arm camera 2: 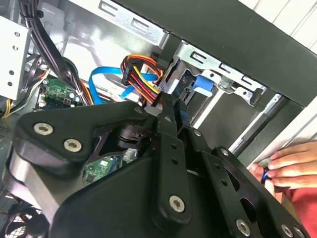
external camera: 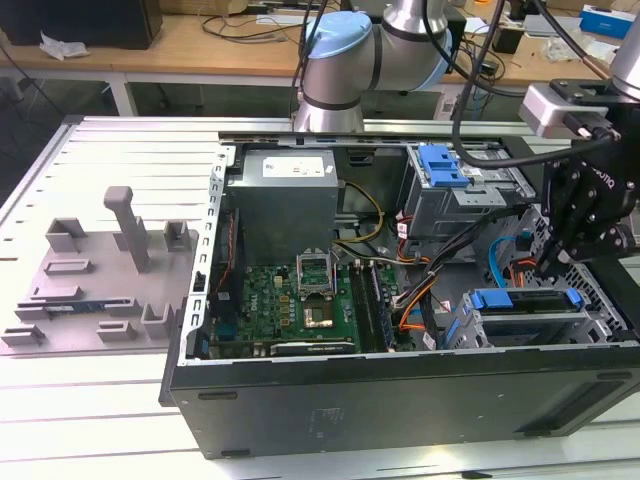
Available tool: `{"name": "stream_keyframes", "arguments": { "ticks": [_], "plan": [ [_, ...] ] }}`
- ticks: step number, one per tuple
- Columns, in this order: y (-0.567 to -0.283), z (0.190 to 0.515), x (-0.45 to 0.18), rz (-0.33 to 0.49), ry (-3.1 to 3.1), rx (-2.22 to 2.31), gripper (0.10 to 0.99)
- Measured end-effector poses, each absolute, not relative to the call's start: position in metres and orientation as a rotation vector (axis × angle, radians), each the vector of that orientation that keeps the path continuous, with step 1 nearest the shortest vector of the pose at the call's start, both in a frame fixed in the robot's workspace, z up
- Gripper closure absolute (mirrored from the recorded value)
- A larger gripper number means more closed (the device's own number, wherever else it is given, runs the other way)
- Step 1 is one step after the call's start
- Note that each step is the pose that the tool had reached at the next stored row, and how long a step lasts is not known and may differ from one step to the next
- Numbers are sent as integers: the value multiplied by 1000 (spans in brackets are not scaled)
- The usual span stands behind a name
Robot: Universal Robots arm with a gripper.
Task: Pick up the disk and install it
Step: 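Insert the first disk wire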
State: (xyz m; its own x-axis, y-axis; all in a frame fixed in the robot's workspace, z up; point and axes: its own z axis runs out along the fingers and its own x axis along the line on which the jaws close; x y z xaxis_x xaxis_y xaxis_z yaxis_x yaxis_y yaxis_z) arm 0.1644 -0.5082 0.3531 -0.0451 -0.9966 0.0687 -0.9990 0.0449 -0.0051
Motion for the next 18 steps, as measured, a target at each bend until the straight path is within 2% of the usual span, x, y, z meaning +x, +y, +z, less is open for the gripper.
{"name": "stream_keyframes", "arguments": {
  "ticks": [18],
  "plan": [
    [-511, 353, 170, 61, -2242, 2115, 922]
  ]
}}
